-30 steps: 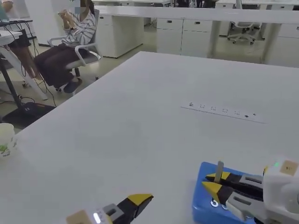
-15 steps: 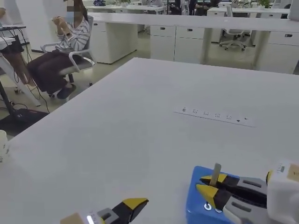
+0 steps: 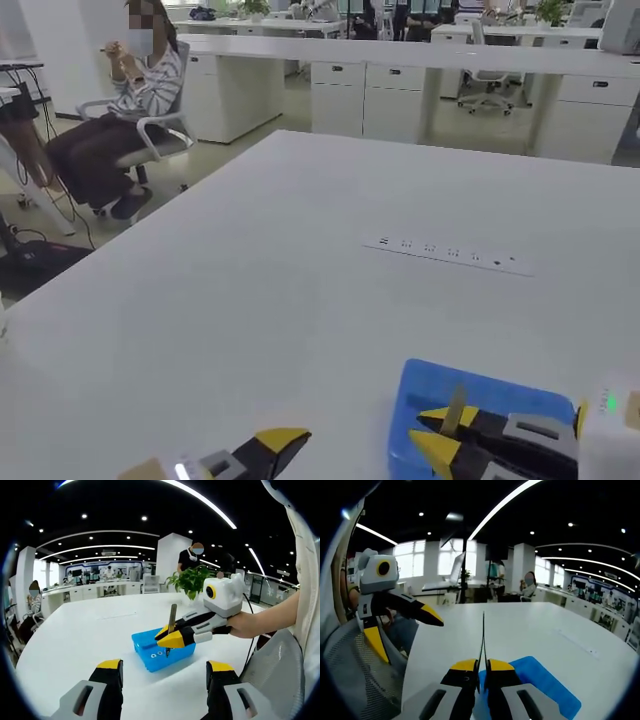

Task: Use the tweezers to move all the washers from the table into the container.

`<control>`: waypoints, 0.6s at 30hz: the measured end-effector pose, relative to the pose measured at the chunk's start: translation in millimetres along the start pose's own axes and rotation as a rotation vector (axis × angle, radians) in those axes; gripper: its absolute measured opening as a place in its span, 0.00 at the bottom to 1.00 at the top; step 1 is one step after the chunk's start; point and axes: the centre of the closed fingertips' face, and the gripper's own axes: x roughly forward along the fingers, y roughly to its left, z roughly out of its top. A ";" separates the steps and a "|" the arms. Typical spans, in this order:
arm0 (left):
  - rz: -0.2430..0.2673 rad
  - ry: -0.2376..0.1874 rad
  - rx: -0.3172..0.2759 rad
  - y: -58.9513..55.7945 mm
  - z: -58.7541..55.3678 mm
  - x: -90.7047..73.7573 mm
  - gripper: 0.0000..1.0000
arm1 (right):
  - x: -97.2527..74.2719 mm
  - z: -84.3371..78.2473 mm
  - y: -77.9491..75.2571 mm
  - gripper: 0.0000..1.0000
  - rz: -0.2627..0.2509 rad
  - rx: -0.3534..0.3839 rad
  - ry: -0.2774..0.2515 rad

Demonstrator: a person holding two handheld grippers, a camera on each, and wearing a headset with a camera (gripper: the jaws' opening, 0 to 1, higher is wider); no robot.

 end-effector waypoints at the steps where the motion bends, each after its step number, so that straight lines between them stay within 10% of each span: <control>1: -0.001 0.002 0.001 -0.4 -0.3 0.0 0.67 | -0.8 -0.4 1.6 0.04 -0.001 -0.001 0.000; 18: -0.067 0.022 -0.034 -10.5 -1.8 1.3 0.61 | -16.1 -16.9 28.8 0.04 0.050 0.026 0.039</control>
